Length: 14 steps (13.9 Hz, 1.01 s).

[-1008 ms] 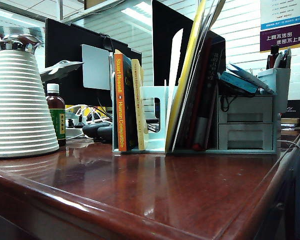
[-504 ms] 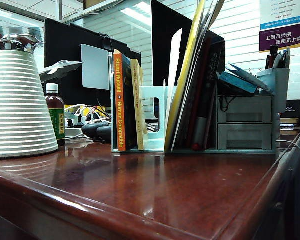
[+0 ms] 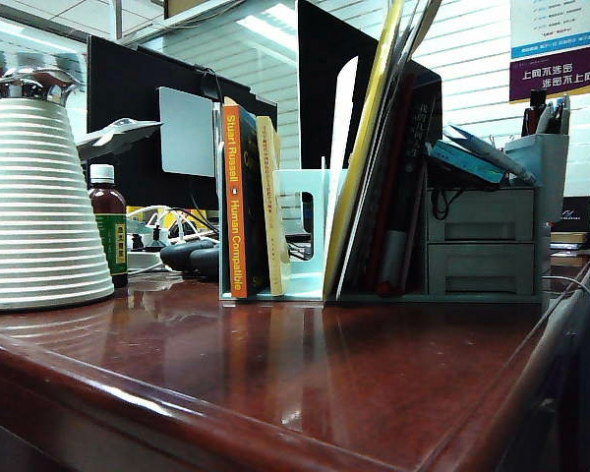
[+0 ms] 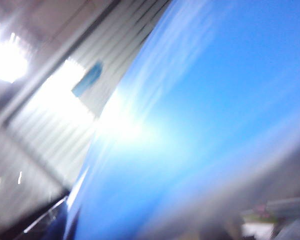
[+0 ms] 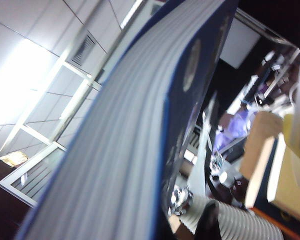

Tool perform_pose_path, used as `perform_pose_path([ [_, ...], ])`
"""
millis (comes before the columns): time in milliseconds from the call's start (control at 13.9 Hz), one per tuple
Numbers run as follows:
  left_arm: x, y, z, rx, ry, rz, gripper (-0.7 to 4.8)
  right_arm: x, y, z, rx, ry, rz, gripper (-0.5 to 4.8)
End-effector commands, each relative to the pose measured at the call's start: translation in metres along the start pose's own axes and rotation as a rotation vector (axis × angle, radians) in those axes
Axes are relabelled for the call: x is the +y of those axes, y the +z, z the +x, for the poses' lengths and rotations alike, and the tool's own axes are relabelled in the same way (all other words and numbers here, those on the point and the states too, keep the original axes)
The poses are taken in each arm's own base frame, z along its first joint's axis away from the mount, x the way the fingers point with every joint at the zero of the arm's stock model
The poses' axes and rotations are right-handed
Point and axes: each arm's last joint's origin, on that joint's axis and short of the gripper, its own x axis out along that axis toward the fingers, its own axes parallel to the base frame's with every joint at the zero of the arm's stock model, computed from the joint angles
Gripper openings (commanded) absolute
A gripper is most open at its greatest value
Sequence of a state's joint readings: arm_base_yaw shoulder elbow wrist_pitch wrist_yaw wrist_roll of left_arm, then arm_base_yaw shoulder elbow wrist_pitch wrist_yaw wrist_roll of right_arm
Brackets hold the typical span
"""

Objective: Pick up the blue book and put it on the bookshelf.

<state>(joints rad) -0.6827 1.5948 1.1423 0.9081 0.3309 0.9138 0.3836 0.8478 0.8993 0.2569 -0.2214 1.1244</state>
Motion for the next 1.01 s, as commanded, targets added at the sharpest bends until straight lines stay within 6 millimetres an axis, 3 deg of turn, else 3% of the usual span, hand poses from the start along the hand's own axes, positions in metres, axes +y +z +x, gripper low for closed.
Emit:
perform_pose_path([
  [72, 0.0008, 0.0049, 0.0015, 0.003, 0.021, 0.058, 3.41, 0.0143, 0.0057, -0.0025, -0.033, 0.095, -0.02, -0.03],
  [432, 0.0013, 0.0052, 0.0014, 0.0, 0.027, 0.08, 3.39, 0.0087, 0.0025, -0.0021, 0.012, 0.043, -0.002, -0.03],
  [504, 0.001, 0.0056, 0.0014, -0.012, 0.018, 0.08, 3.04, 0.0088, 0.0023, -0.0021, 0.019, 0.046, -0.002, -0.02],
  [648, 0.0005, 0.006, 0.0014, -0.029, 0.004, 0.079, 0.23, 0.0086, 0.0018, -0.0018, 0.033, 0.051, 0.003, -0.02],
  [720, 0.0005, 0.0059, 0.0014, -0.028, 0.004, 0.078, -0.06, 0.009, 0.0019, -0.0021, 0.032, 0.052, 0.002, -0.02],
  [936, 0.0, 0.0052, 0.0012, -0.021, 0.002, 0.074, -0.06, 0.0094, 0.0024, -0.0025, 0.023, 0.053, -0.004, -0.02],
  [1008, 0.0005, 0.0052, 0.0012, -0.02, 0.008, 0.05, -0.06, 0.0106, 0.0028, -0.0026, 0.021, 0.065, -0.047, 0.32],
])
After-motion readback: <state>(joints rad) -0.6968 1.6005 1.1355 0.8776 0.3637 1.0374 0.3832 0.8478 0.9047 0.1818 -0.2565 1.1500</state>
